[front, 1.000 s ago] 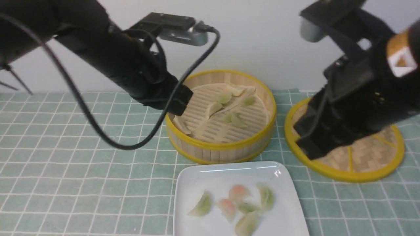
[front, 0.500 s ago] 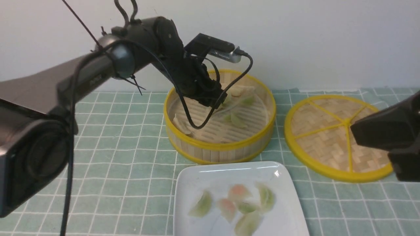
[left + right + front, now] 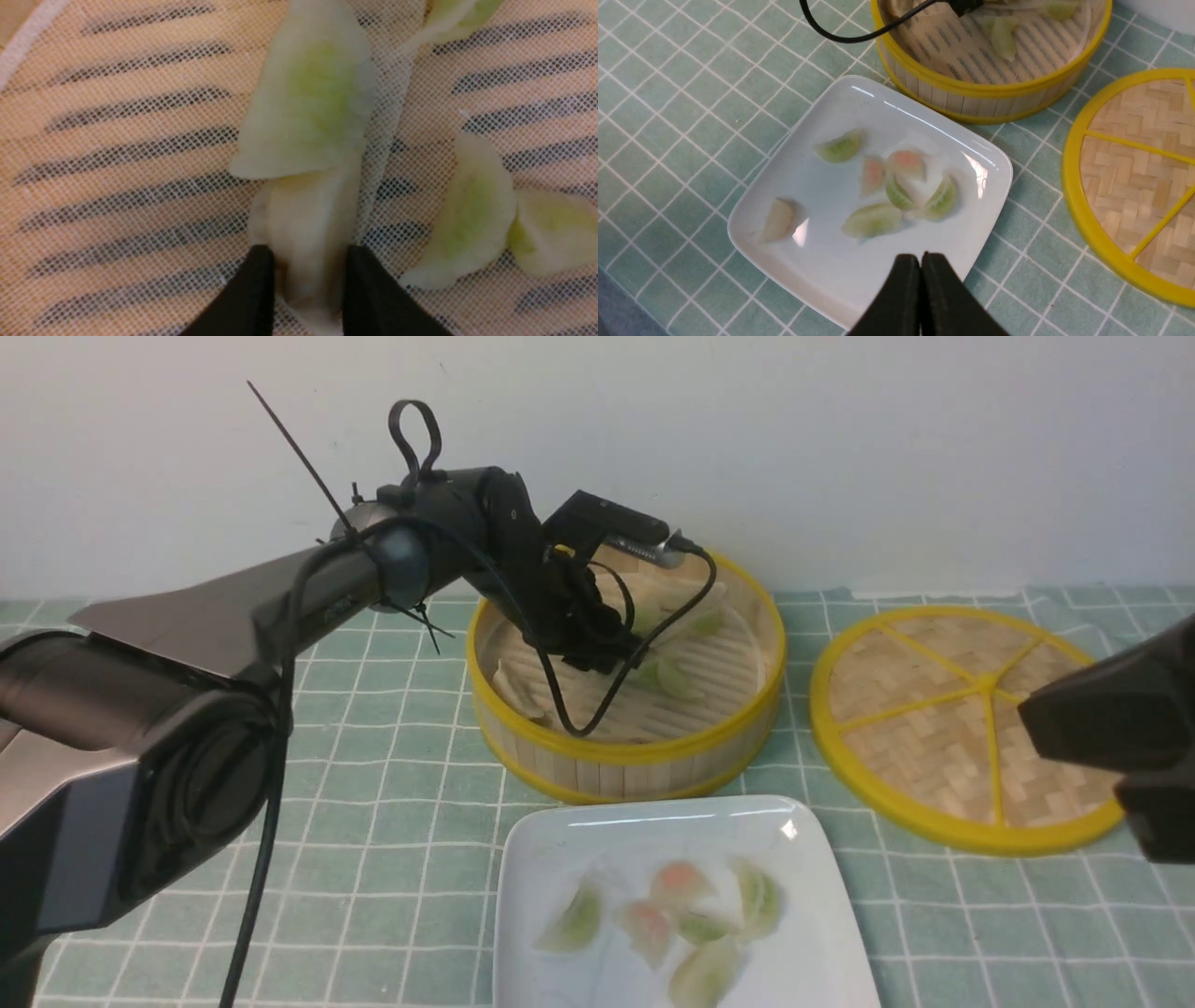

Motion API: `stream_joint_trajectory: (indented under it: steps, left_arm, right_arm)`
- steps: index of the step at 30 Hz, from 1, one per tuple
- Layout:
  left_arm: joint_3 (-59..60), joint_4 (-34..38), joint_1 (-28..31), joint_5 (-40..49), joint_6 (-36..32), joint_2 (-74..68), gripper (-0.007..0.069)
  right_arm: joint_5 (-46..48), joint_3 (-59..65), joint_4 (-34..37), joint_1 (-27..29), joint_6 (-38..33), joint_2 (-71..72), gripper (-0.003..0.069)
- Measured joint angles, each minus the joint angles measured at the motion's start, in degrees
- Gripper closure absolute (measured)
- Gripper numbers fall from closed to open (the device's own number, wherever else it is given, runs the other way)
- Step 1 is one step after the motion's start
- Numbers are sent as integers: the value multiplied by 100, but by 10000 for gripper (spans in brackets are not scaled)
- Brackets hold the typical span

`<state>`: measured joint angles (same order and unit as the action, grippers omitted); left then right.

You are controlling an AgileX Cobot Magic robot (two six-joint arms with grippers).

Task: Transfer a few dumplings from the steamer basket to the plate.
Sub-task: Use the left arm to grab a dumpling from the steamer

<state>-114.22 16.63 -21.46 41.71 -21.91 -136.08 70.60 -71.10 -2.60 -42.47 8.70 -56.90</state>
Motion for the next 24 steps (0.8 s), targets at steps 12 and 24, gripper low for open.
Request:
stream_joint_trajectory:
  steps: [12,24]
  left_arm:
    - [-6,-369,-12,1726,224,1210,461]
    - [214,-398,-12,2890,506,2390,461]
  right_arm:
    - [144,0,25,0,0,0,673]
    - [123,0,203,0,0,0,673]
